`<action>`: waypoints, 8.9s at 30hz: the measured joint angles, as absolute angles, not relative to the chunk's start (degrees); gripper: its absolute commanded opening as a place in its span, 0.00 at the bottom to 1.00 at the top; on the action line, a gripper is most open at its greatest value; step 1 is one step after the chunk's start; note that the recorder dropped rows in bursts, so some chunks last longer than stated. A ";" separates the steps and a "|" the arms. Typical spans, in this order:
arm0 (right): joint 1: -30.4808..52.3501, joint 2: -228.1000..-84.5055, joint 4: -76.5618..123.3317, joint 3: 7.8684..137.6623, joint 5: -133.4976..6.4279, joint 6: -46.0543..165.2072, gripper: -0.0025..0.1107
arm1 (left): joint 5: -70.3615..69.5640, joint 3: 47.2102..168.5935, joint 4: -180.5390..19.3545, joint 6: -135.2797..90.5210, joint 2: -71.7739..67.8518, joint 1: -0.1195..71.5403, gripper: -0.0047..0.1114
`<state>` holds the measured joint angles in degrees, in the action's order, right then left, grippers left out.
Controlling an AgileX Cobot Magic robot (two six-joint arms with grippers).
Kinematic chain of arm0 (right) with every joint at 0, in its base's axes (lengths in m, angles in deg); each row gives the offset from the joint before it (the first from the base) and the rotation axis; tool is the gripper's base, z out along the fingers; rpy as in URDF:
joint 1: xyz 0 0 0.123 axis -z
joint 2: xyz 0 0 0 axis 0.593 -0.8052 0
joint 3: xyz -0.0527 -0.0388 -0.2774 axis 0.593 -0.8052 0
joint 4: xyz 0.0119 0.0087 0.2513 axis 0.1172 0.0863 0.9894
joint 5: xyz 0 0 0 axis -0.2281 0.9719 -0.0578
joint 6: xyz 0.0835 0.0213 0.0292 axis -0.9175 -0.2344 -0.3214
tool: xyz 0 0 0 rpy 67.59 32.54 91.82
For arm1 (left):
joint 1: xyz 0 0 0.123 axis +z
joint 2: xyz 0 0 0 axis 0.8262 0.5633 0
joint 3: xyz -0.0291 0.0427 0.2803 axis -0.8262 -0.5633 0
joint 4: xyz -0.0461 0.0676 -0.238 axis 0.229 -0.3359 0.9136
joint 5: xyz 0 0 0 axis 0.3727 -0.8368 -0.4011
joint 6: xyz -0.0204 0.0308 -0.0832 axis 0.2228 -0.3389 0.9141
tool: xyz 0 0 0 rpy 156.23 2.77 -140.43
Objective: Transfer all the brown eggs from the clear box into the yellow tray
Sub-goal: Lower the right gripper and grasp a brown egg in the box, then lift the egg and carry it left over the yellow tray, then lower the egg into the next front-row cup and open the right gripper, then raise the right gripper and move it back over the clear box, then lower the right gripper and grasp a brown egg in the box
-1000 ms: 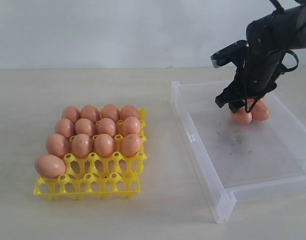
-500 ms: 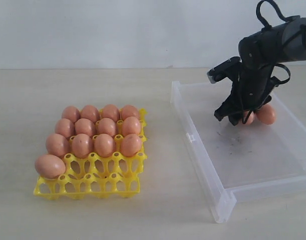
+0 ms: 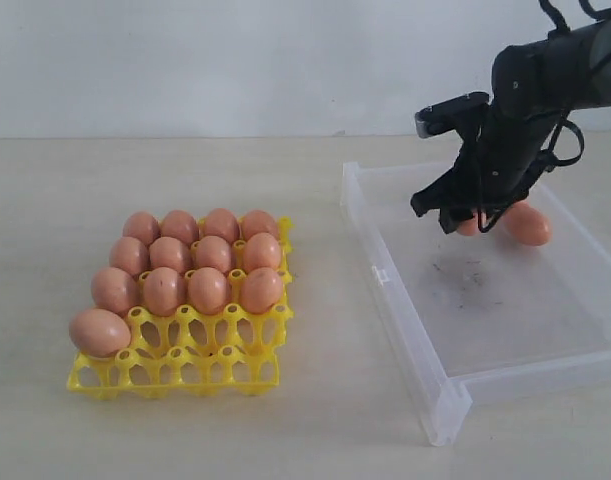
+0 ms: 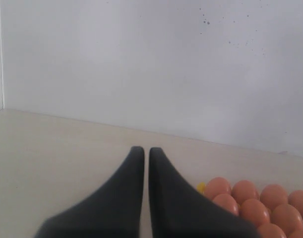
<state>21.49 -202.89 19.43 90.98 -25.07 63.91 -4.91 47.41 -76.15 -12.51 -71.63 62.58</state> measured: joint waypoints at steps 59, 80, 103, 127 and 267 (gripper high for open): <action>-8.69 -205.32 -20.58 67.29 -110.10 43.62 0.02 | -4.91 47.41 -76.15 -12.51 -71.63 62.58 0.07; -8.42 -209.12 -39.20 74.41 -104.65 31.74 0.02 | -4.91 47.41 -76.15 -12.51 -71.63 62.58 0.07; -8.33 -209.12 -39.20 74.55 -104.39 31.28 0.02 | -4.91 47.41 -76.15 -12.51 -71.63 62.58 0.07; -8.33 -209.12 -37.79 74.55 -103.74 31.18 0.21 | -4.91 47.41 -76.15 -12.51 -71.63 62.58 0.07; 24.24 -208.54 -1.46 92.07 -23.63 55.99 0.02 | -4.91 47.41 -76.15 -12.51 -71.63 62.58 0.07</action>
